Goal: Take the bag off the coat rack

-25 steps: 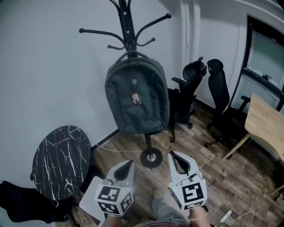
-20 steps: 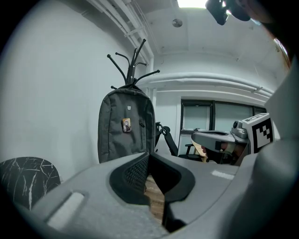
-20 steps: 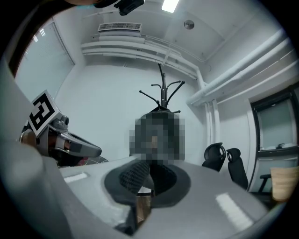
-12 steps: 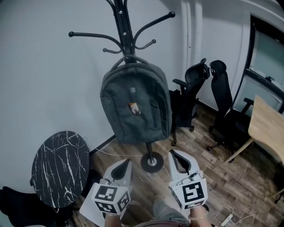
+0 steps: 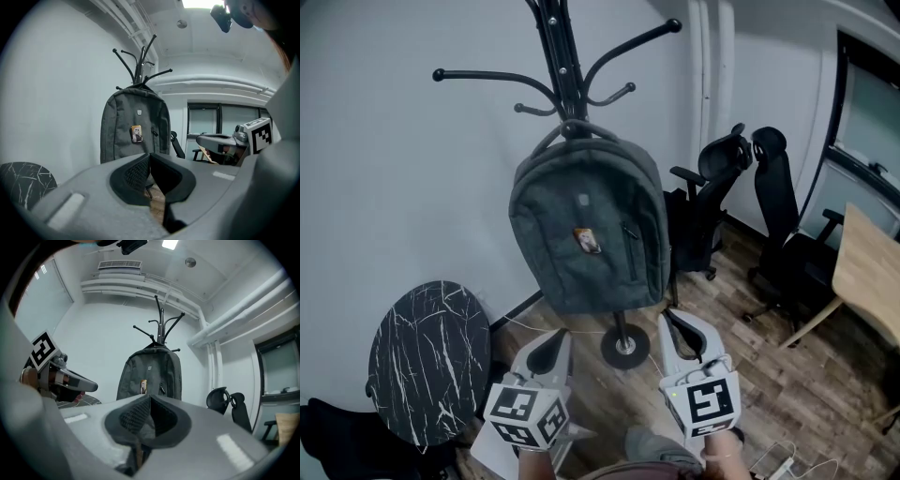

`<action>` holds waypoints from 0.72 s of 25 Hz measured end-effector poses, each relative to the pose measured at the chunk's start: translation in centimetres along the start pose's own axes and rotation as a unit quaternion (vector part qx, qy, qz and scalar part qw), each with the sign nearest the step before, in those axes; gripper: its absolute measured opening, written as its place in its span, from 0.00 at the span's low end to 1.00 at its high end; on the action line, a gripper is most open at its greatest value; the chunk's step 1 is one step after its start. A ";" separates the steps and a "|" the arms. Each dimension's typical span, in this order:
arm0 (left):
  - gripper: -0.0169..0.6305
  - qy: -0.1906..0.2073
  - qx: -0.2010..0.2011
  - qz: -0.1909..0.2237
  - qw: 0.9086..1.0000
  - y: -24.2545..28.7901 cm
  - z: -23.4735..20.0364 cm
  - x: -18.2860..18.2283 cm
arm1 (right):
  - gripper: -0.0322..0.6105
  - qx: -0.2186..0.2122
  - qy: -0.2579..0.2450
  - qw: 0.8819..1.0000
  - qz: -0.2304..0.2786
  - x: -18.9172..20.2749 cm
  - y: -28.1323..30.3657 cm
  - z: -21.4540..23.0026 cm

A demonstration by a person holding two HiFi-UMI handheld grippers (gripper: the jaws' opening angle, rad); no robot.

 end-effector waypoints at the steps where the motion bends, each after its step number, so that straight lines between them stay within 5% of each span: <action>1: 0.05 -0.002 -0.004 0.002 1.000 0.2 -0.3 -0.1 | 0.06 0.001 -0.001 1.000 0.000 0.1 0.3 0.2; 18: 0.05 -0.021 -0.062 0.037 0.997 3.0 -4.7 -1.6 | 0.11 0.010 -0.009 1.000 0.010 0.3 4.8 3.0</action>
Point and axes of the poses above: the fingertips, and each gripper's own axes: y forward along the fingers, z to its right, x out of its underside, the point moved 10 cm from there along -y, backward along the fingers
